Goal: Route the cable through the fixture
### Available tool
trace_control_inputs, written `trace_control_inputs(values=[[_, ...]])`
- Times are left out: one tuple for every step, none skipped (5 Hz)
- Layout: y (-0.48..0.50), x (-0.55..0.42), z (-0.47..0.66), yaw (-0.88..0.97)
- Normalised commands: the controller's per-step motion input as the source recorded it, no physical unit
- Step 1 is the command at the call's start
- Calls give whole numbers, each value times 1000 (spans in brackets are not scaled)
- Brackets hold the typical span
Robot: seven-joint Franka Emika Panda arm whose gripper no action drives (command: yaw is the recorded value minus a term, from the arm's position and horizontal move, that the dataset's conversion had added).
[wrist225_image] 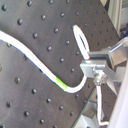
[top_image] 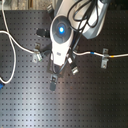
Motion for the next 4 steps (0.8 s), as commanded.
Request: trace_control_inputs(values=[[242, 80, 599, 0], [242, 86, 629, 0], [109, 40, 629, 0], [-218, -62, 97, 94]])
